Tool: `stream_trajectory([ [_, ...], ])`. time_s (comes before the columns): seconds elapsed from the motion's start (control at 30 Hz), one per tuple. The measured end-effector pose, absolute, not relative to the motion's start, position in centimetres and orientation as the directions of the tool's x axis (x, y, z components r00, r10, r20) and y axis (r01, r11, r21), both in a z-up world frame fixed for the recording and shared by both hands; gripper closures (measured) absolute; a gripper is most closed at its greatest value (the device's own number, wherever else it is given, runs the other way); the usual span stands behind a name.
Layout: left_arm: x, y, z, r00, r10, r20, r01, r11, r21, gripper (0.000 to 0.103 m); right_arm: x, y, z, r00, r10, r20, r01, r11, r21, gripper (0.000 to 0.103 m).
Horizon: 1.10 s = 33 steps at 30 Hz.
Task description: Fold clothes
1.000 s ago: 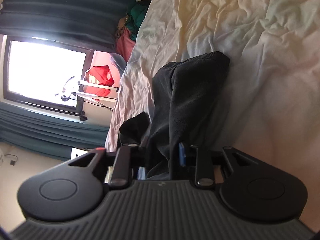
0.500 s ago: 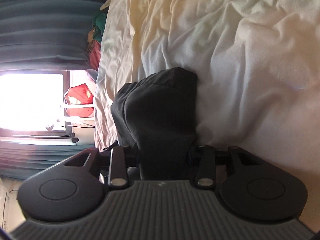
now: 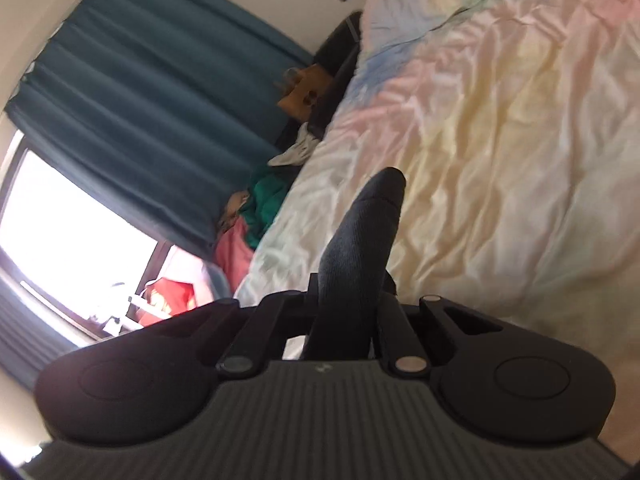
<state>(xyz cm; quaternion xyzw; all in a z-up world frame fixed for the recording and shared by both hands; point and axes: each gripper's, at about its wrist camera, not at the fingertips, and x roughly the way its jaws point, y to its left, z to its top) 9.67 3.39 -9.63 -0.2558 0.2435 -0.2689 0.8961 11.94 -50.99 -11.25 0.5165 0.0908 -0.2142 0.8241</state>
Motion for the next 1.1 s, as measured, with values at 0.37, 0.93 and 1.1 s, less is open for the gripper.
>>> stream_trajectory([
  [0.37, 8.4, 17.4, -15.8, 0.792, -0.277, -0.545, -0.461, 0.315, -0.83, 0.025, 10.6, -53.1, -15.9, 0.836, -0.207, -0.509, 0.543, 0.17, 0.822, 0.093],
  [0.93, 7.9, 26.0, -7.2, 0.895, -0.009, -0.446, -0.426, 0.284, -0.859, 0.094, 10.2, -53.6, -16.2, 0.827, -0.211, -0.521, 0.556, 0.166, 0.815, 0.093],
  [1.1, 5.6, 29.9, -0.9, 0.892, -0.048, -0.45, -0.423, 0.269, -0.866, 0.095, 9.0, -53.4, -14.3, 0.835, -0.307, -0.456, 0.532, 0.237, 0.813, 0.095],
])
